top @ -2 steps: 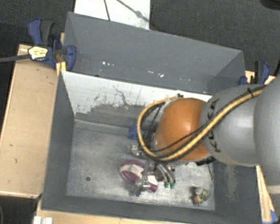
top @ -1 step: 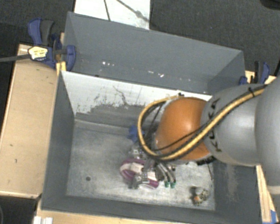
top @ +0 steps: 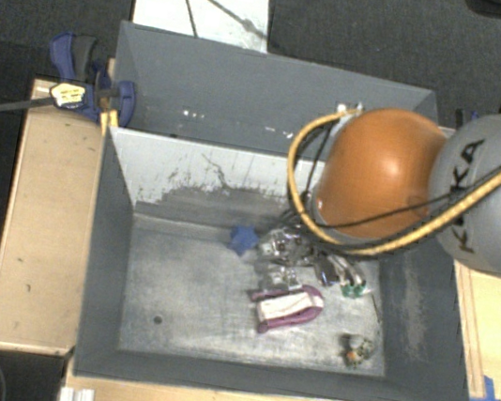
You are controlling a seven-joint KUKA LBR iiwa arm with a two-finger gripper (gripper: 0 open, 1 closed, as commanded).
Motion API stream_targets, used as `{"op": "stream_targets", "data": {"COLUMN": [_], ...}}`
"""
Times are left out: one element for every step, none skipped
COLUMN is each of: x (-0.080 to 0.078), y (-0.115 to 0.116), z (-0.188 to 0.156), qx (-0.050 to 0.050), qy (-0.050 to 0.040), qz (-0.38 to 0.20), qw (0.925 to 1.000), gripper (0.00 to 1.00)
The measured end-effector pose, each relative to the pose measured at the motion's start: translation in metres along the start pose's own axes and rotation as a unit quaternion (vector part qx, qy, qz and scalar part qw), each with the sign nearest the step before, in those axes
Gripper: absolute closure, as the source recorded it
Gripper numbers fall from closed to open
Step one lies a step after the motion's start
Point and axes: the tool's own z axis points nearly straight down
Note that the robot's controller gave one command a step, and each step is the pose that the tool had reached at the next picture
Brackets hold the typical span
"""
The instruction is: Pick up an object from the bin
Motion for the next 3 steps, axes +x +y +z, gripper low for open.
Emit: {"op": "stream_targets", "data": {"x": [0.002, 0.012, 0.002], "y": [0.000, -0.063, -0.070], "z": [0.004, 0.074, 0.137], "qx": [-0.001, 0.000, -0.001], "qy": [0.0040, 0.0075, 0.0056], "qz": [0.001, -0.030, -0.080], "qw": [1.0000, 0.9995, 0.9968], "gripper": [0.00, 0.00, 0.00]}}
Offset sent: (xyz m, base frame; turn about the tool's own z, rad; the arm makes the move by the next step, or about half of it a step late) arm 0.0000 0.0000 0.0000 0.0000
